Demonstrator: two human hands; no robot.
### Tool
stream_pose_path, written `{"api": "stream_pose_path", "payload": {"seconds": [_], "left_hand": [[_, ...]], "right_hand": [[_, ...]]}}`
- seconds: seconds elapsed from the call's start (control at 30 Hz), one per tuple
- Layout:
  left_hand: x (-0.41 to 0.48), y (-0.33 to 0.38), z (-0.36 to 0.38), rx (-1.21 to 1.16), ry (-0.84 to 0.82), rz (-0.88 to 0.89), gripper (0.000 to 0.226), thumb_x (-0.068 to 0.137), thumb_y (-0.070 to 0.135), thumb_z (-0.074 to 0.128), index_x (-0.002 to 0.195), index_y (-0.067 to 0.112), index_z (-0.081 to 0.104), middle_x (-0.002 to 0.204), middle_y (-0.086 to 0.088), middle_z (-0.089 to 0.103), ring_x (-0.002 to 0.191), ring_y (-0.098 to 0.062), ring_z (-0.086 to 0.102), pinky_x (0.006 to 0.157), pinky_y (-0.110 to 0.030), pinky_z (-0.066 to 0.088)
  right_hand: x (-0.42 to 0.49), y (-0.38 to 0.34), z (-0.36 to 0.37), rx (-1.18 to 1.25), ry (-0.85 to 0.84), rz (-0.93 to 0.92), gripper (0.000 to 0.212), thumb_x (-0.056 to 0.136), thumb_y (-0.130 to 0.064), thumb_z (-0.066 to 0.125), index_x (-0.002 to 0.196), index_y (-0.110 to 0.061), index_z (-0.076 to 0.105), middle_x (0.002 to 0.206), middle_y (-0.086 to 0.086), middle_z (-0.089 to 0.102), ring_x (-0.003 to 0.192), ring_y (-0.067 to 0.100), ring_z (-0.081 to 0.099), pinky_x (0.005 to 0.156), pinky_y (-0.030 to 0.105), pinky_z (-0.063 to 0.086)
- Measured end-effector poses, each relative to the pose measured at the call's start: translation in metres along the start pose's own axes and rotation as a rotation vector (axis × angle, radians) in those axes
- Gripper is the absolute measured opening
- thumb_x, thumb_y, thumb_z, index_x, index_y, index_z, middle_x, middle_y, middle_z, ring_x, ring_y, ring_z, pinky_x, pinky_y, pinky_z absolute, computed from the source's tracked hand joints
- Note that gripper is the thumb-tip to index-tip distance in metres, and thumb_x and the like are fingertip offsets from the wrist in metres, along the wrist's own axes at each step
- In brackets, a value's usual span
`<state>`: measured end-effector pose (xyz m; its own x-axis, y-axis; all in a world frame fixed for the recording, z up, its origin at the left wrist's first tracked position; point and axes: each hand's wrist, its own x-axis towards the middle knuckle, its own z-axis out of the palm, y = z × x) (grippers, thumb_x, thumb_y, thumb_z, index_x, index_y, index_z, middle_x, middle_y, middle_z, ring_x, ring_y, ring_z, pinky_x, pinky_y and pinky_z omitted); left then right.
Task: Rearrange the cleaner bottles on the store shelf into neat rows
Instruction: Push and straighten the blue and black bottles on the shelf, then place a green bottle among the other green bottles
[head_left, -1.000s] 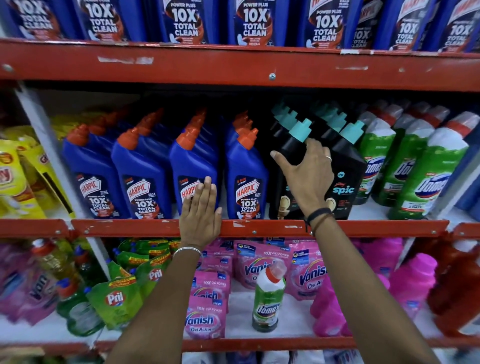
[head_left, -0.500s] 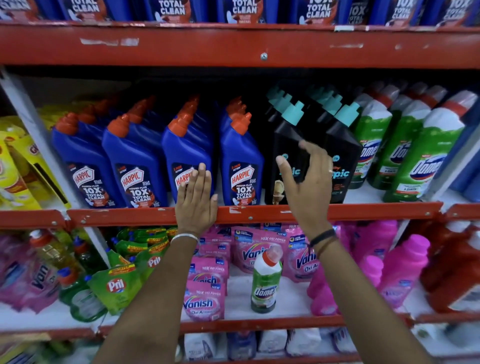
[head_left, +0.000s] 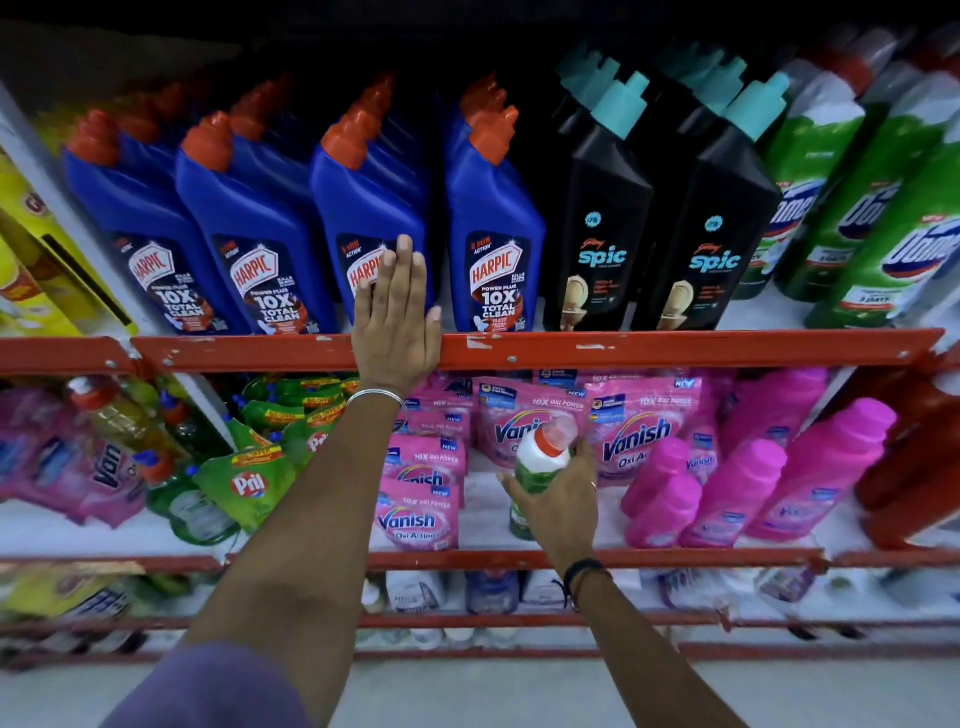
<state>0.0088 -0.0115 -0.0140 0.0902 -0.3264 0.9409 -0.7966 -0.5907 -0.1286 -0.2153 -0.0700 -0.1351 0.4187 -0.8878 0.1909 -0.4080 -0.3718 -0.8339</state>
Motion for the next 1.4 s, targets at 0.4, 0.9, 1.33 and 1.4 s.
{"api": "stream_pose_path", "payload": {"seconds": [0.4, 0.9, 1.33, 1.4], "left_hand": [[-0.001, 0.000, 0.003, -0.069, 0.029, -0.005, 0.065, 0.098, 0.031, 0.023, 0.152, 0.012, -0.008, 0.160, 0.003, -0.017, 0.147, -0.012, -0.012, 0.120, -0.032, -0.011], [-0.001, 0.004, -0.009, -0.049, -0.073, -0.046, 0.065, 0.097, 0.030, 0.027, 0.153, 0.008, 0.001, 0.160, 0.002, -0.018, 0.148, -0.013, -0.011, 0.120, -0.035, -0.003], [0.000, 0.002, -0.004, -0.082, -0.065, -0.048, 0.067, 0.096, 0.030, 0.028, 0.153, 0.012, -0.002, 0.161, 0.001, -0.010, 0.148, -0.014, -0.006, 0.121, -0.033, -0.004], [0.000, 0.001, -0.004, -0.075, -0.060, -0.041, 0.067, 0.096, 0.030, 0.028, 0.153, 0.011, -0.002, 0.161, 0.000, -0.010, 0.149, -0.014, -0.005, 0.121, -0.033, -0.004]], "right_hand": [[0.006, -0.002, -0.023, -0.006, -0.006, 0.038, 0.078, 0.059, -0.043, 0.086, 0.120, -0.025, 0.041, 0.108, -0.004, 0.066, 0.095, 0.020, 0.064, 0.075, 0.039, 0.055], [0.068, -0.130, -0.222, -0.047, 0.446, -0.247, 0.086, 0.049, -0.073, 0.072, 0.112, -0.025, 0.039, 0.089, -0.007, 0.056, 0.079, 0.017, 0.056, 0.066, 0.029, 0.036], [0.153, -0.152, -0.278, -0.074, 0.595, -0.223, 0.080, 0.061, -0.057, 0.076, 0.124, -0.023, 0.041, 0.108, 0.009, 0.064, 0.095, 0.032, 0.059, 0.070, 0.037, 0.040], [0.164, -0.149, -0.274, -0.059, 0.572, -0.205, 0.083, 0.063, -0.055, 0.076, 0.129, -0.022, 0.038, 0.116, 0.010, 0.062, 0.101, 0.032, 0.058, 0.075, 0.038, 0.042]]}}
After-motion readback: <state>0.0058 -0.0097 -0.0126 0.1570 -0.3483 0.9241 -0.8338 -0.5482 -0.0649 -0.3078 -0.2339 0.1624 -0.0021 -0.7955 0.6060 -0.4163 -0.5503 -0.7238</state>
